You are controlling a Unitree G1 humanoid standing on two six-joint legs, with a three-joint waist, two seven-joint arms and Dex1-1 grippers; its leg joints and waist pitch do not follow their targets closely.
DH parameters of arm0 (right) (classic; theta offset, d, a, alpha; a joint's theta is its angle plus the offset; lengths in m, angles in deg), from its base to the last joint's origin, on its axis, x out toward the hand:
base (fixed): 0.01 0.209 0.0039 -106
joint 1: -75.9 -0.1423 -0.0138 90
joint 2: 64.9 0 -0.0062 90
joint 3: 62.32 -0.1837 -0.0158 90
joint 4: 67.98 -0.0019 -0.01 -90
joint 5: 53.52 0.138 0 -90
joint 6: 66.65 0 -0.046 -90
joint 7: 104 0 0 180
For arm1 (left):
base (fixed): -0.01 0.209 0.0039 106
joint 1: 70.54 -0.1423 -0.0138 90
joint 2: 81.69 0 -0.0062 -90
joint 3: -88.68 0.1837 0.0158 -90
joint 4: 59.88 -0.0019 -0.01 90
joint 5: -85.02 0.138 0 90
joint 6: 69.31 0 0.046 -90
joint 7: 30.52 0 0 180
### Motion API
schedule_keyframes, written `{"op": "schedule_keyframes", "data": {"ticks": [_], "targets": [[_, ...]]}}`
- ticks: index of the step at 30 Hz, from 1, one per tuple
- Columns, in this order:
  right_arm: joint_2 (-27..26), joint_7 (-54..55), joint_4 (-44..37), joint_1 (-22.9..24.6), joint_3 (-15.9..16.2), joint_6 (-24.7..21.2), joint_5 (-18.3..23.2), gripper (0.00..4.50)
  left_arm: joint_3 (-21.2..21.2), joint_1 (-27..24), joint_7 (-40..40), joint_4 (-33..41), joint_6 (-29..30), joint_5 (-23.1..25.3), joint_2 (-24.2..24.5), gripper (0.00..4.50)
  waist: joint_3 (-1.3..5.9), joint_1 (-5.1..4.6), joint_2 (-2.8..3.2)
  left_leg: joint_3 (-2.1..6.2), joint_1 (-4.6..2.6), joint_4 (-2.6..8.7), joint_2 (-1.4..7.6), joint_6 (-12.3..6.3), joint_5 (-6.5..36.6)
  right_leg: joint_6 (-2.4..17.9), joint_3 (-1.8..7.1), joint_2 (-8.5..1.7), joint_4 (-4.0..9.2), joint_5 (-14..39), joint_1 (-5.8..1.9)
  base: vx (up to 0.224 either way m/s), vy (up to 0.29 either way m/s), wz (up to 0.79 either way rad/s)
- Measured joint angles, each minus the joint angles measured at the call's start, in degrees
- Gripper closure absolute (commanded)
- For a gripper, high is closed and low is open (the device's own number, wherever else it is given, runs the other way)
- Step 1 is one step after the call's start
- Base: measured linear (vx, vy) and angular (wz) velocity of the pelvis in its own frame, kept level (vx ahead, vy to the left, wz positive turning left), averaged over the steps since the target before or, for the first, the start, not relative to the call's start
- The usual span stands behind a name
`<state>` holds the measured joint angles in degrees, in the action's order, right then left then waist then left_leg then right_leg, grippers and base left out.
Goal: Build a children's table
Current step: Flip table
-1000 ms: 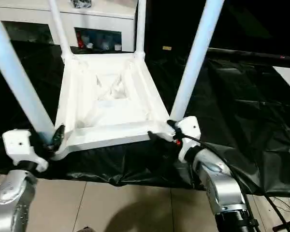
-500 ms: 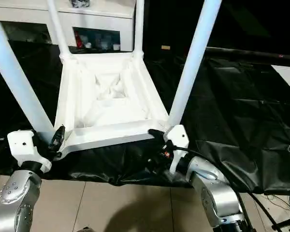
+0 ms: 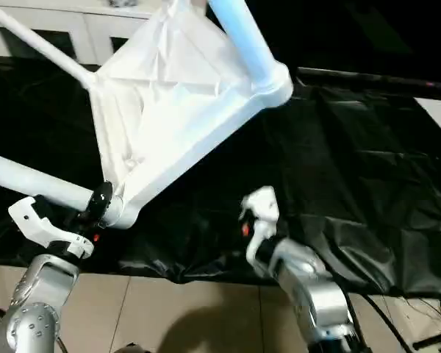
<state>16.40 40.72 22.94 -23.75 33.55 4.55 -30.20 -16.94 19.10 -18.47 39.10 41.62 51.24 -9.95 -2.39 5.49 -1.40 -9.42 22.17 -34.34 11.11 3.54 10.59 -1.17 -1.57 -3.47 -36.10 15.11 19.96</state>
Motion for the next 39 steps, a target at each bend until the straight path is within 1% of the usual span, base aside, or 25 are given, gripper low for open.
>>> {"op": "schedule_keyframes", "data": {"ticks": [2, 6, 7, 8, 10, 13, 15, 18, 22, 23, 25, 27, 29, 33, 37, 39], "targets": [[-1.81, -0.17, 1.02, -1.49, -0.3, -0.17, 2.14, 0.0, 0.02, -0.02, -0.01, 0.2, 0.54, 0.77, 0.42, 2.37, 0.0, 0.1, 0.0, -0.08, 0.0, 0.0, 0.0, 0.0, 0.0, -0.01, 0.03, -0.04, 0.01, -0.01, 0.0, 0.0, 0.0, 0.0], [-5.25, -0.28, 4.25, -4.06, -2.56, -1.16, 6.18, 0.0, 0.08, -0.01, -0.07, 0.67, 1.65, 0.89, 1.0, 2.37, -0.01, 0.11, 0.01, -0.09, -0.01, 0.0, 0.0, 0.0, 0.0, -0.07, 0.04, -0.04, 0.0, -0.05, 0.01, 0.0, 0.0, 0.0], [-5.61, -0.28, 4.36, -4.28, -3.07, -1.3, 6.6, 0.0, 0.12, -0.01, -0.07, 0.86, 1.84, 0.84, 1.0, 2.37, 0.0, 0.19, 0.0, -0.1, -0.01, 0.0, 0.0, 0.0, 0.0, -0.08, 0.05, -0.04, 0.0, -0.05, 0.0, 0.0, 0.0, 0.0], [-5.95, -0.08, 5.02, -4.69, -3.58, -1.36, 6.67, 0.0, 0.12, 0.0, -0.17, 0.99, 1.92, 0.81, 1.04, 2.37, -0.04, 0.17, -0.17, -0.13, -0.04, 0.02, 0.0, 0.01, -0.01, -0.1, 0.07, -0.04, -0.02, -0.06, 0.01, 0.0, 0.0, 0.0], [-6.52, 0.85, 6.79, -6.12, -4.47, -1.51, 6.52, 0.0, 0.13, -0.01, -0.36, 1.05, 2.11, 0.79, 1.04, 2.37, -0.07, 0.13, -0.33, -0.12, -0.04, 0.02, 0.03, 0.05, -0.03, -0.14, 0.06, -0.03, -0.03, -0.09, 0.01, 0.0, 0.0, 0.0], [-7.73, 4.85, 11.34, -8.94, -6.04, -0.84, 5.79, 0.0, 0.07, -0.05, -0.39, 1.29, 2.5, 0.8, 1.03, 2.37, -0.07, 0.11, -0.32, -0.15, -0.05, 0.02, 0.02, 0.09, -0.05, -0.18, 0.08, -0.03, -0.03, -0.12, 0.02, 0.0, 0.0, 0.0], [-8.44, 5.62, 12.6, -9.35, -6.67, -0.74, 5.97, 0.0, 0.02, -0.05, -0.39, 1.37, 2.58, 0.8, 1.03, 2.37, -0.07, 0.15, -0.32, -0.16, -0.05, 0.03, 0.02, 0.09, -0.05, -0.18, 0.09, -0.03, -0.03, -0.12, 0.02, 0.0, 0.0, 0.0], [-10.45, 5.65, 15.55, -10.84, -8.51, -1.03, 8.33, 0.0, 0.02, 0.09, -0.48, 1.41, 2.39, 0.89, 1.06, 2.37, -0.07, -0.33, -0.32, -0.17, -0.05, 0.03, 0.02, 0.09, -0.06, -0.21, 0.15, -0.02, -0.03, -0.14, 0.06, 0.0, 0.0, 0.0], [-13.31, 6.41, 19.11, -14.15, -13.51, -3.31, 14.44, 0.0, 1.28, 0.94, -0.45, 1.84, 1.71, 2.08, 1.56, 2.37, -0.18, -0.78, -0.54, -0.24, -0.1, 0.04, 0.03, 0.09, -0.07, -0.22, 0.33, 0.04, -0.07, -0.2, 0.13, 0.0, 0.0, 0.0], [-13.53, 6.81, 19.64, -15.3, -14.68, -3.32, 15.45, 0.0, 1.89, 0.9, -0.42, 1.85, 1.55, 2.62, 1.86, 2.37, -0.18, -0.78, -0.54, -0.27, -0.11, 0.04, 0.02, 0.09, -0.07, -0.23, 0.38, 0.04, -0.06, -0.21, 0.14, 0.0, 0.0, 0.0], [-13.51, 7.23, 20.24, -18.06, -17.26, -3.57, 17.5, 0.0, 3.14, 0.61, -0.13, 1.81, 1.33, 4.55, 2.92, 2.37, -0.15, -0.42, -0.62, -0.29, -0.1, 0.04, 0.02, 0.07, -0.08, -0.23, 0.39, 0.04, -0.04, -0.2, 0.14, 0.0, 0.0, 0.0], [-13.35, 7.29, 21.97, -18.31, -18.19, -3.78, 18.21, 0.0, 3.7, 0.57, 0.26, 1.86, 1.33, 5.78, 3.79, 2.37, -0.13, -0.05, -0.68, -0.33, -0.07, 0.05, 0.02, -0.02, -0.14, -0.24, 0.38, 0.03, -0.02, -0.19, 0.14, 0.0, 0.0, 0.0], [-13.43, 7.25, 23.5, -18.3, -18.84, -4.15, 18.69, 0.0, 4.12, 0.57, 0.3, 1.77, 1.23, 6.99, 4.15, 2.37, -0.16, -0.08, -0.69, -0.38, 0.16, 0.04, 0.0, -0.04, -0.16, -0.27, 0.41, 0.02, -0.02, -0.22, 0.36, 0.0, 0.0, 0.0], [-13.31, 7.01, 24.74, -18.64, -19.09, -4.34, 18.77, 0.0, 4.45, 0.58, 0.31, 1.53, 0.58, 8.2, 4.25, 2.37, -0.16, -0.14, -0.7, -0.41, 0.6, 0.05, 0.01, -0.17, -0.43, -0.31, 0.44, 0.03, -0.22, -0.3, 0.94, 0.0, 0.0, 0.0], [-13.13, 7.01, 26.49, -19.78, -19.72, -5.17, 18.77, 0.0, 4.9, 0.65, 0.31, 1.07, -0.16, 8.91, 4.51, 2.37, -0.25, -0.21, -0.91, -0.4, 0.62, 0.04, 0.01, -0.09, -0.5, -0.26, 0.44, 0.03, -0.36, -0.33, 1.02, 0.0, 0.0, 0.0], [-13.16, 7.01, 27.21, -19.85, -19.85, -5.61, 18.8, 0.27, 5.35, 0.61, 0.37, 1.07, -0.21, 9.35, 4.86, 2.37, -0.31, -0.2, -1.01, -0.4, 0.62, 0.03, 0.02, -0.08, -0.54, -0.24, 0.44, 0.03, -0.37, -0.36, 1.03, 0.0, 0.0, 0.0]]}}
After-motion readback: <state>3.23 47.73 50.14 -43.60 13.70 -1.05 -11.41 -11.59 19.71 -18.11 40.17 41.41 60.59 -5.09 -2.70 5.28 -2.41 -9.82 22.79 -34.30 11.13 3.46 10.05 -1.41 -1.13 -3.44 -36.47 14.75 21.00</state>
